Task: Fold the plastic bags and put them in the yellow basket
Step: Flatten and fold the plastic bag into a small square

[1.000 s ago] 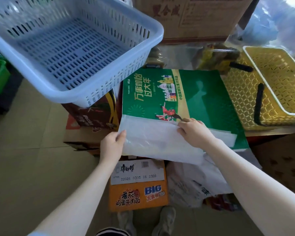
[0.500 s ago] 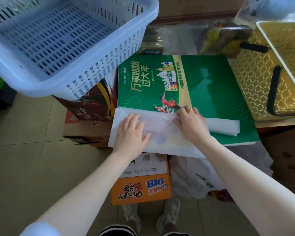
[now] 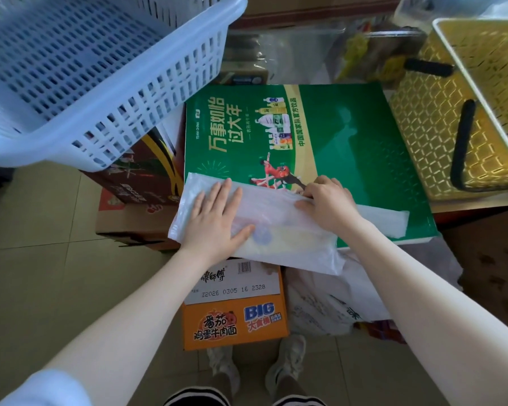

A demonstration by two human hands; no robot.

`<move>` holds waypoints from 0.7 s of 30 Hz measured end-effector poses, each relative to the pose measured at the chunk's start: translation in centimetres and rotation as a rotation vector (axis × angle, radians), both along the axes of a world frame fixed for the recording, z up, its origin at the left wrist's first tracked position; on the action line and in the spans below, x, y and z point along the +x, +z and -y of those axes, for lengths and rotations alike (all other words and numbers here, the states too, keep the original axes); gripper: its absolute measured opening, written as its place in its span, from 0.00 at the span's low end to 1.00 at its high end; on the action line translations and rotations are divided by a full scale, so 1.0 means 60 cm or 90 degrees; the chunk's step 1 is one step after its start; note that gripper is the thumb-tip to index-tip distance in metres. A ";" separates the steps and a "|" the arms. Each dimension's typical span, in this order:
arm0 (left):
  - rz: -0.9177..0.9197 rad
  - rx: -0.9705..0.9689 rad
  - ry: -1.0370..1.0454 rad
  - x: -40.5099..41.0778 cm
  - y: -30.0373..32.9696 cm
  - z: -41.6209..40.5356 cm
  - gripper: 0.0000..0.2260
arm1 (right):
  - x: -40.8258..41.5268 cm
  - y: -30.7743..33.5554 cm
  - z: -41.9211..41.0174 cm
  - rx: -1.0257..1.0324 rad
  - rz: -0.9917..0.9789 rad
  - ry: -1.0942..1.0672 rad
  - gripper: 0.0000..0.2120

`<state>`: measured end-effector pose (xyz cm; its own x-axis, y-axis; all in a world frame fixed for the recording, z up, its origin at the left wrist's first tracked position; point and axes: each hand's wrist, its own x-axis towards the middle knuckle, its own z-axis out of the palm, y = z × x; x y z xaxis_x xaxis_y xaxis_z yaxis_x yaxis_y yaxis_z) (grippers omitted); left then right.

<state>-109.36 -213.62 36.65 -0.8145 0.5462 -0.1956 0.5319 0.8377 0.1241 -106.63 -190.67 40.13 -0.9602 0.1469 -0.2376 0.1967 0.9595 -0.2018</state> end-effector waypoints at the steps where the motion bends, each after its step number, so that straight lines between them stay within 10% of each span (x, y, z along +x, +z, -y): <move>1: 0.003 0.005 -0.003 -0.005 0.001 -0.002 0.39 | -0.003 0.002 -0.002 -0.008 -0.006 -0.005 0.12; 16: 0.013 -0.047 -0.024 -0.028 0.007 -0.033 0.41 | 0.042 -0.014 -0.047 0.021 -0.103 -0.209 0.09; 21: 0.019 -0.069 -0.027 -0.028 0.007 -0.037 0.51 | 0.015 -0.014 0.031 -0.004 -0.203 -0.008 0.16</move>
